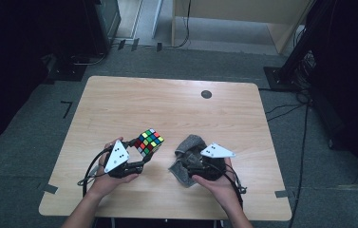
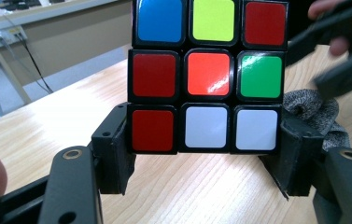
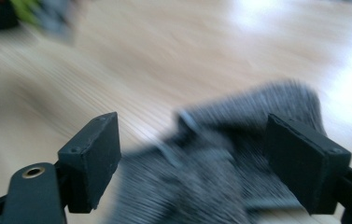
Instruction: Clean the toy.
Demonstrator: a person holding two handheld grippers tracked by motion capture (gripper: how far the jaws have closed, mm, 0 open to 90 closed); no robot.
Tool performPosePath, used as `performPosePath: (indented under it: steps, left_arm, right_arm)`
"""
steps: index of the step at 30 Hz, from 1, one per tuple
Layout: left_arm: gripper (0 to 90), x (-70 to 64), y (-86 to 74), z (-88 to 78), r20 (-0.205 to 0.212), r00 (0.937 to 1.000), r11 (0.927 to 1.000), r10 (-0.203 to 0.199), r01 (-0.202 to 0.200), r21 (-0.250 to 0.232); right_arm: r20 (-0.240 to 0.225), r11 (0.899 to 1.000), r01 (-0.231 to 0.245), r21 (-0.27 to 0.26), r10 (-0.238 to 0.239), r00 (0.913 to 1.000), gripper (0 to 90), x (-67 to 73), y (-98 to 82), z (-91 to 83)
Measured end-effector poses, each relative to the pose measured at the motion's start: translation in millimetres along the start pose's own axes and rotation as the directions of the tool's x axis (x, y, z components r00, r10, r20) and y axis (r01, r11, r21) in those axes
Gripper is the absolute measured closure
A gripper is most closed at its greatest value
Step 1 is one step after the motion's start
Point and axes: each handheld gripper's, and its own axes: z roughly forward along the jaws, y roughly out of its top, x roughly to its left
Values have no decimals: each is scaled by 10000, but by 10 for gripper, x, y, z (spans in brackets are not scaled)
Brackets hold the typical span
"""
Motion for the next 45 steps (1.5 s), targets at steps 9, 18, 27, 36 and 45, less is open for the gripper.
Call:
performPosePath:
  steps: [9,18,27,36,45]
  left_arm:
    - [340,-8,-3,1,245,9997,10000,-26,26,-21]
    - [340,-43,6,17,564,9984,9999,-68,62,103]
    - [340,-125,-24,92,795,9964,9980,282,-325,539]
    - [341,-362,56,94,1469,9802,9899,1329,-1387,297]
    - [341,-414,113,19,1623,9709,9843,1760,-1752,-196]
  right_arm:
    - [862,9848,159,1729,-312,9958,257,-2,-297,371]
    - [928,9887,-458,1428,327,9951,677,-54,-334,316]
    - [37,9856,-49,-1690,56,10000,728,162,24,-136]
    - [-1949,9480,-536,-3138,-91,9808,708,512,288,-403]
    - [-1880,9534,-1961,-2293,1543,9700,709,287,204,-312]
